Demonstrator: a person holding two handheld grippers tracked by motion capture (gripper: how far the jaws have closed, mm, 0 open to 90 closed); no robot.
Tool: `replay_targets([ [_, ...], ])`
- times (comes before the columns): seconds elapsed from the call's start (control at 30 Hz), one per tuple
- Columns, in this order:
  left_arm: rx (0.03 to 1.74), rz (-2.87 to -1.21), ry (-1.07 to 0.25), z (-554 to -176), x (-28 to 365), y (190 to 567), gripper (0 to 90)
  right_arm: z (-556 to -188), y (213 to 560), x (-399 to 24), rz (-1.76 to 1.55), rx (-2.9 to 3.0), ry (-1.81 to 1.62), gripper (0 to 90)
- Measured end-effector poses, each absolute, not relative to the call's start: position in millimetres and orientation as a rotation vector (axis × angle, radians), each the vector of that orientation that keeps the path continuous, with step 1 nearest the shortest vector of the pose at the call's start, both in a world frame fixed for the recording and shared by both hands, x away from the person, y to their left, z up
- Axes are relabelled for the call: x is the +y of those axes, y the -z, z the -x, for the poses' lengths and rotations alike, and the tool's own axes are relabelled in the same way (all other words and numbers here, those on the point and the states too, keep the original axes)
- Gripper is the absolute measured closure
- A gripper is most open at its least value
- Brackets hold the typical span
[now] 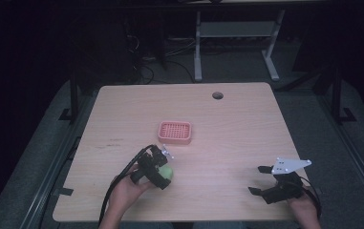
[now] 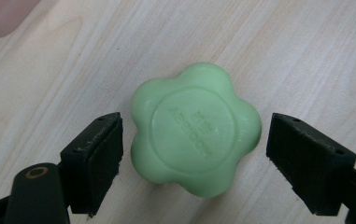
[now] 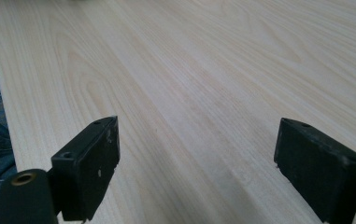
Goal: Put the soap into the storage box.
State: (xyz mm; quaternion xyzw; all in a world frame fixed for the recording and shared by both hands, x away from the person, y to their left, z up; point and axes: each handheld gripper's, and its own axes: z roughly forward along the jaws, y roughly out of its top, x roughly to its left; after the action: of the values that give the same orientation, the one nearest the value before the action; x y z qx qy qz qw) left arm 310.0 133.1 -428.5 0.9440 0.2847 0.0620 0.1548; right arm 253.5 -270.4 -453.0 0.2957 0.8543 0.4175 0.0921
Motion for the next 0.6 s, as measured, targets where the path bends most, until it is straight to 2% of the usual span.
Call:
replay_targets([
  [0.6,0.832,-2.752,-0.140,-316.8,127.0,436.6,24.1,-253.1,453.0,-271.1,-0.883,2.535,-1.237,13.8],
])
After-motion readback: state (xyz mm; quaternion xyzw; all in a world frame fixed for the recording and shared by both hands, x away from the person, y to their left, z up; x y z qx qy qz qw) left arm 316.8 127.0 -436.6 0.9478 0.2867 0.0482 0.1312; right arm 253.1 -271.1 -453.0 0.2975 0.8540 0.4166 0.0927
